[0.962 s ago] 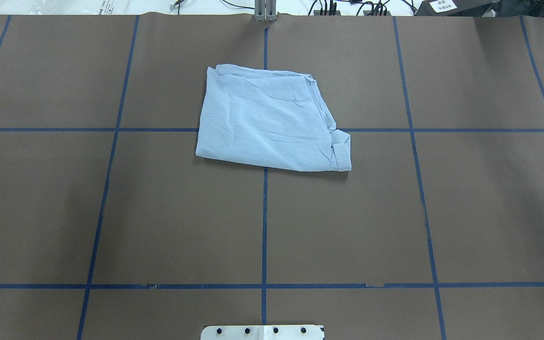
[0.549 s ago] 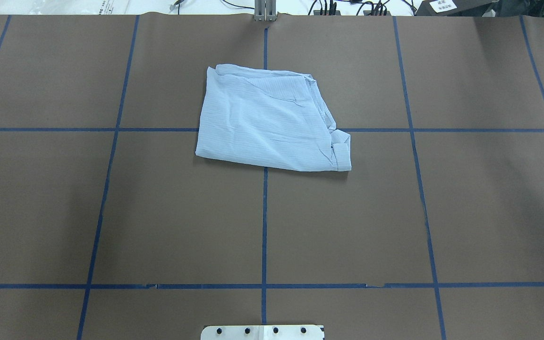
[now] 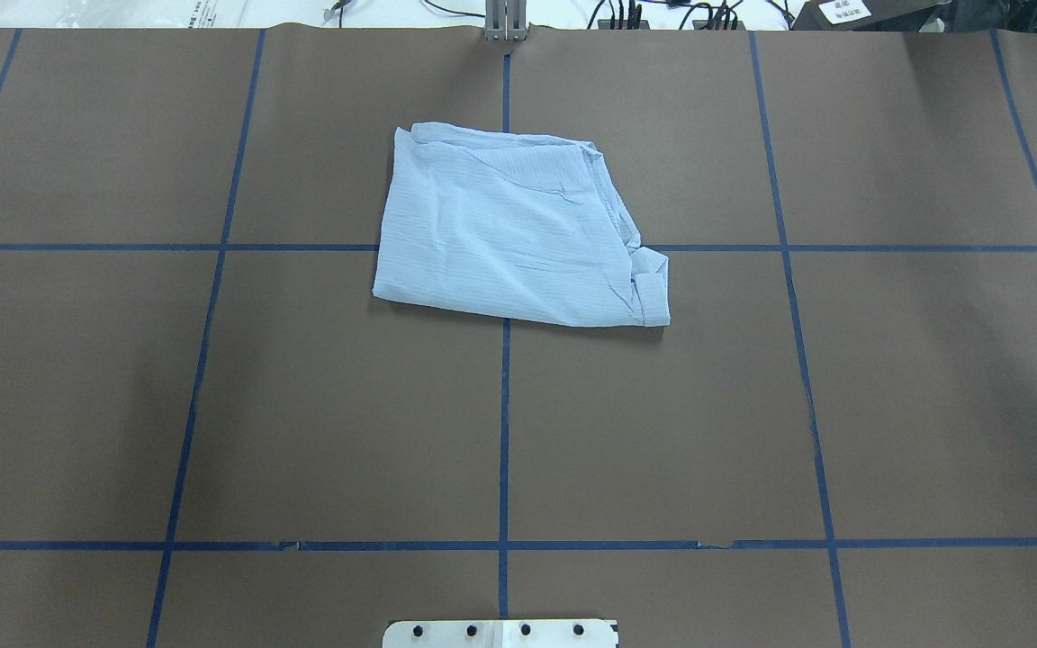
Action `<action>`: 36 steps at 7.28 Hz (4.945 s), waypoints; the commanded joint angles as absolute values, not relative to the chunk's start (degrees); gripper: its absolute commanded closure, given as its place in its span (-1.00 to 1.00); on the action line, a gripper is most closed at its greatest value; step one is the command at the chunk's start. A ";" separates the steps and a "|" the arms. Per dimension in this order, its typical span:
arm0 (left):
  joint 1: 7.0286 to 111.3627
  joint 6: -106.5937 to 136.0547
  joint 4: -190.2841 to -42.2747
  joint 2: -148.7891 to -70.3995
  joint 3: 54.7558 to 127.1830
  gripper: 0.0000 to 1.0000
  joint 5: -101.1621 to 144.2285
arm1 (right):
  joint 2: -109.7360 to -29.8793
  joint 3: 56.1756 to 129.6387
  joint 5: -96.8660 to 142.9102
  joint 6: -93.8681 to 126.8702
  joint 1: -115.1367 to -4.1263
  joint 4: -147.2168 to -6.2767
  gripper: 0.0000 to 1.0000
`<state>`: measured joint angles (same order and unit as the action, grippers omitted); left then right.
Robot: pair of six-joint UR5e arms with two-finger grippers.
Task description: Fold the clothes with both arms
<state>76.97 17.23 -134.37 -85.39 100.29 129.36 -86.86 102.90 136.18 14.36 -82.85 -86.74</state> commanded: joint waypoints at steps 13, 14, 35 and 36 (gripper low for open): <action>88.59 17.31 -117.54 -87.98 92.54 -1.00 132.71 | -88.68 100.02 132.45 14.33 -82.62 -86.92 -1.00; 88.59 17.31 -117.07 -87.72 92.55 -1.00 132.98 | -89.29 100.02 132.45 14.41 -82.62 -87.10 -1.00; 88.86 17.23 -116.19 -87.28 94.57 -1.00 134.30 | -89.91 97.03 132.98 14.41 -82.62 -86.66 -1.00; 88.86 17.14 -116.28 -87.28 94.66 -1.00 134.30 | -89.91 97.03 132.89 14.41 -82.62 -86.66 -1.00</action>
